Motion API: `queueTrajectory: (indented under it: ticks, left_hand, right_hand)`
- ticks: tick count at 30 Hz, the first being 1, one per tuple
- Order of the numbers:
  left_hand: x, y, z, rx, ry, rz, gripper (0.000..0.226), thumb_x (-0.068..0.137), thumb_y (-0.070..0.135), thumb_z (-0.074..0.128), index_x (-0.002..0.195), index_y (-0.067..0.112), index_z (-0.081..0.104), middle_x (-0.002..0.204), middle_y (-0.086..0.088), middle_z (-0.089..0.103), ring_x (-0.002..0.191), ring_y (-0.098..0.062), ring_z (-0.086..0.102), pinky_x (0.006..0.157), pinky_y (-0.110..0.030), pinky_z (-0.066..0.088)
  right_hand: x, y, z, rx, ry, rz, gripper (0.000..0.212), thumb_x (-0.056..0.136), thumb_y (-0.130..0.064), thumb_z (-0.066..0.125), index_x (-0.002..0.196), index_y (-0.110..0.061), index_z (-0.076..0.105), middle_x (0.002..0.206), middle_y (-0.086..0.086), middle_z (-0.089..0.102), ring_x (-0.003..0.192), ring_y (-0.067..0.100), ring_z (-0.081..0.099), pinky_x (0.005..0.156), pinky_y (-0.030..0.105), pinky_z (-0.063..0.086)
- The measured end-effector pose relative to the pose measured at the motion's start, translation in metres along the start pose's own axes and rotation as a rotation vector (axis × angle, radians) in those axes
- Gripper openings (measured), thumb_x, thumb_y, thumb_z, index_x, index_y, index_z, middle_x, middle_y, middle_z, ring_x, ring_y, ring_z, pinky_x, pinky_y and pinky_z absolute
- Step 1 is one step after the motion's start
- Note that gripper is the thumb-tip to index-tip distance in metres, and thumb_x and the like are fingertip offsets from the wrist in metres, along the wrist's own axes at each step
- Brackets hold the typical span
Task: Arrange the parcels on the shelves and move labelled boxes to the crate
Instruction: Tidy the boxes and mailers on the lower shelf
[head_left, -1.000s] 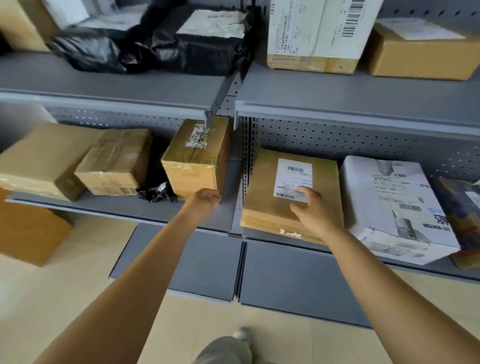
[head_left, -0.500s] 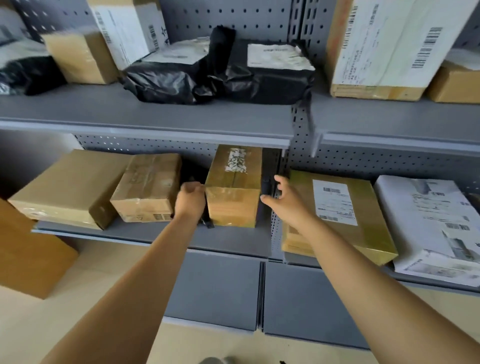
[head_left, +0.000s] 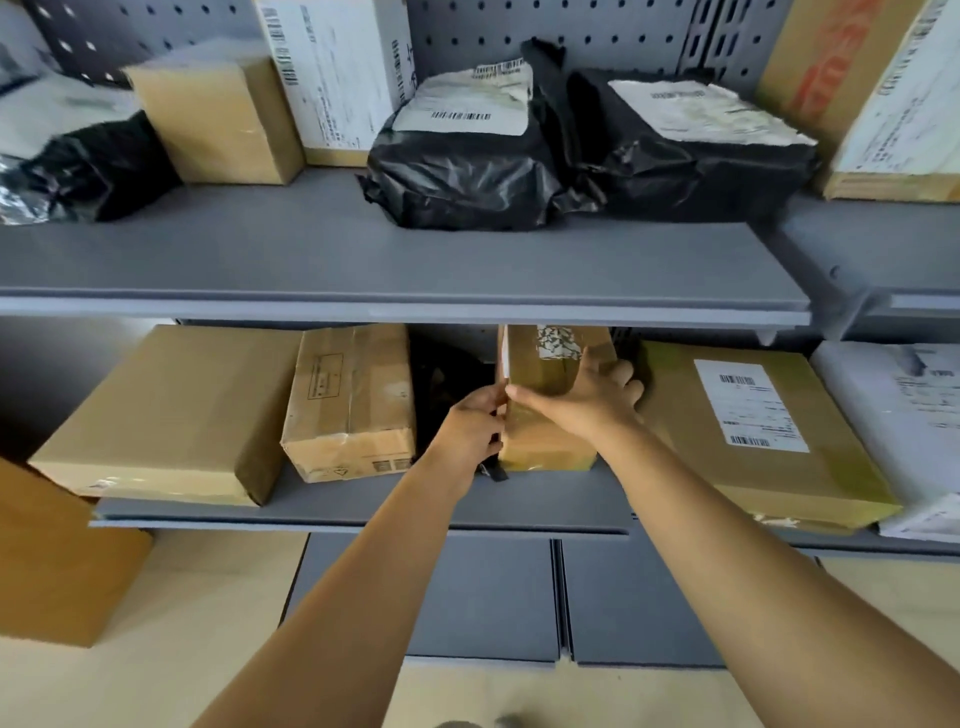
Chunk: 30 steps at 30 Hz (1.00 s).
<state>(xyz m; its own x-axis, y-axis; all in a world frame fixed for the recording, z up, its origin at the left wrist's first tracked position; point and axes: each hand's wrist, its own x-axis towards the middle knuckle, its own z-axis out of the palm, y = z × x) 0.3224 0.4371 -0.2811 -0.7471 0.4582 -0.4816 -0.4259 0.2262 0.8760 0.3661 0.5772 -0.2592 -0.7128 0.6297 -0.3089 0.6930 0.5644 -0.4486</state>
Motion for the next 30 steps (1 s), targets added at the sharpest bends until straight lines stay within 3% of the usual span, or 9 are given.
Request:
queueTrajectory:
  ticks: [7,10,13,15,17,20,22,25,30]
  left_hand:
    - [-0.014,-0.005,0.013,0.131,-0.239,0.099,0.066,0.080,0.002,0.058,0.138,0.033,0.054,0.137,0.008,0.056,0.127,-0.007,0.048,0.104,-0.028,0.039]
    - [-0.022,-0.006,0.029,0.210,-0.280,0.167,0.066,0.087,-0.011,0.046,0.140,0.028,0.053,0.144,0.004,0.050,0.130,-0.009,0.045,0.112,-0.029,0.035]
    - [-0.030,-0.005,0.036,0.211,-0.294,0.237,0.061,0.090,-0.015,0.044,0.142,0.015,0.052,0.145,0.001,0.051,0.133,-0.010,0.046,0.097,-0.010,0.038]
    - [-0.035,-0.006,0.035,0.210,-0.274,0.267,0.050,0.094,-0.009,0.047,0.136,0.016,0.059,0.125,0.003,0.065,0.112,-0.007,0.057,0.082,-0.003,0.043]
    - [-0.031,-0.008,0.030,0.209,-0.152,0.257,0.041,0.096,0.006,0.049,0.129,0.026,0.062,0.108,0.013,0.066,0.095,-0.002,0.058,0.073,-0.006,0.045]
    - [-0.023,-0.014,0.021,0.179,0.087,0.086,0.050,0.097,0.036,0.055,0.145,0.026,0.044,0.134,0.004,0.056,0.096,-0.011,0.057,0.073,-0.023,0.047]
    - [-0.024,-0.019,0.018,0.024,0.055,-0.121,0.048,0.096,0.046,0.056,0.137,0.021,0.050,0.132,-0.002,0.057,0.103,-0.021,0.060,0.083,-0.035,0.049]
    - [-0.034,-0.032,0.020,-0.231,-0.150,-0.205,0.027,0.098,0.039,0.056,0.112,0.016,0.061,0.102,-0.006,0.066,0.086,-0.022,0.066,0.085,-0.041,0.054]
    - [-0.043,-0.046,0.023,-0.231,-0.155,-0.147,0.036,0.099,0.031,0.056,0.131,0.015,0.055,0.110,-0.008,0.066,0.095,-0.028,0.066,0.085,-0.044,0.055]
  right_hand:
    - [-0.006,0.035,-0.023,0.036,-0.028,0.102,0.131,0.053,-0.094,0.055,0.155,-0.035,-0.001,0.156,0.017,0.010,0.142,0.043,0.012,0.108,0.052,0.033]
    - [-0.013,0.056,-0.028,0.179,-0.015,0.122,0.133,0.042,-0.092,0.062,0.152,-0.043,0.005,0.155,0.010,0.021,0.140,0.039,0.023,0.107,0.051,0.037]
    - [-0.019,0.074,-0.029,0.369,0.000,0.117,0.130,0.030,-0.090,0.069,0.144,-0.053,0.019,0.150,0.002,0.037,0.136,0.034,0.037,0.103,0.055,0.043]
    - [-0.026,0.084,-0.032,0.495,-0.007,0.085,0.118,0.035,-0.084,0.075,0.139,-0.053,0.029,0.144,-0.005,0.046,0.131,0.029,0.046,0.101,0.057,0.045]
    - [-0.038,0.095,-0.038,0.660,-0.062,0.048,0.106,0.056,-0.067,0.080,0.145,-0.045,0.027,0.142,-0.010,0.048,0.127,0.021,0.050,0.101,0.054,0.047]
    - [-0.054,0.121,-0.052,0.873,-0.208,0.003,0.073,0.077,-0.047,0.073,0.142,-0.039,0.040,0.135,-0.009,0.054,0.119,0.013,0.055,0.096,0.049,0.052]
    - [-0.062,0.142,-0.055,0.967,-0.278,0.011,0.053,0.078,-0.045,0.071,0.128,-0.040,0.053,0.131,-0.004,0.058,0.119,0.018,0.058,0.094,0.049,0.053]
    - [-0.067,0.167,-0.050,1.075,-0.344,0.019,0.051,0.070,-0.044,0.074,0.119,-0.039,0.061,0.130,0.000,0.063,0.118,0.024,0.061,0.096,0.053,0.052]
    - [-0.071,0.182,-0.038,1.097,-0.378,-0.010,0.068,0.071,-0.039,0.081,0.133,-0.035,0.053,0.133,0.001,0.062,0.121,0.026,0.059,0.095,0.054,0.053]
